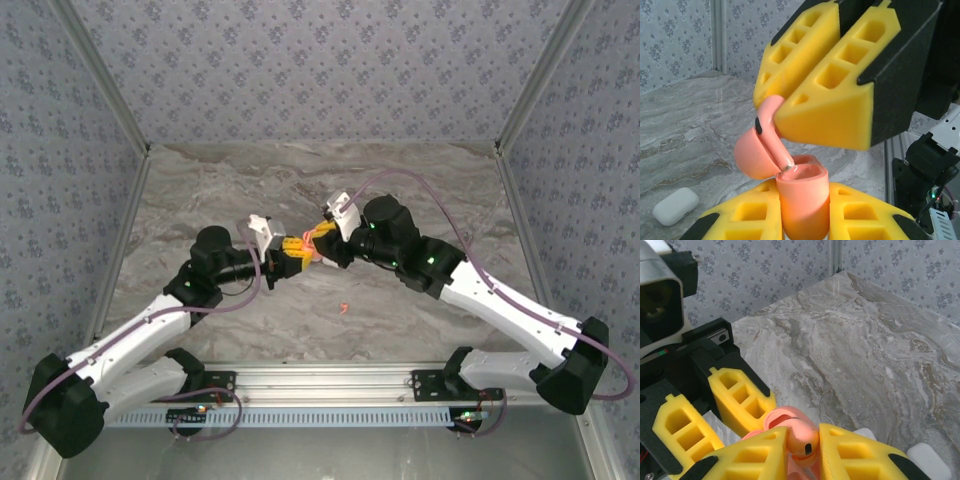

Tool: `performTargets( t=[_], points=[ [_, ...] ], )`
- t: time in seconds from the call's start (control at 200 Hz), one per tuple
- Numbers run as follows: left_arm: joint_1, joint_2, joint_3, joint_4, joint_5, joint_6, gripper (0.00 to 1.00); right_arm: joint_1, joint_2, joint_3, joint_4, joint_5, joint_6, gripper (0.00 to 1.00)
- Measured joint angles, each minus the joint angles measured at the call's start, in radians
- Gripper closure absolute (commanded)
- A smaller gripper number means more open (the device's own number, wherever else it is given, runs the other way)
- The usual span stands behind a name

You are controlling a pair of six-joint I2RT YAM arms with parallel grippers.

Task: Insert the wireless bluetooth earbuds into the charging case

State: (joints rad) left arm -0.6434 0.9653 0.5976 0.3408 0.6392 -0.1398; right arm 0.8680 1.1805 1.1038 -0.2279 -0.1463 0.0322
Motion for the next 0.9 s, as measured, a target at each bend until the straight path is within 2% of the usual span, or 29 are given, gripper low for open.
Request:
performTargets(
  t=[0.49, 0.7, 0.899],
  points=[
    [0.0, 0.0, 0.0, -0.001, -0.008, 0.0, 0.94, 0.005, 0.008, 0.01, -0.042, -0.017, -0.026, 0.75],
    [0.0, 0.0, 0.0, -0.003, 0.004, 0.0, 0.94, -0.006, 0.009, 0.01, -0.045, -0.086, -0.026, 0.65],
    [0.0, 0.0, 0.001, 0.0, 0.007, 0.0, 0.94, -0.043, 0.008, 0.014, -0.046, -0.194, -0.009, 0.48]
  ],
)
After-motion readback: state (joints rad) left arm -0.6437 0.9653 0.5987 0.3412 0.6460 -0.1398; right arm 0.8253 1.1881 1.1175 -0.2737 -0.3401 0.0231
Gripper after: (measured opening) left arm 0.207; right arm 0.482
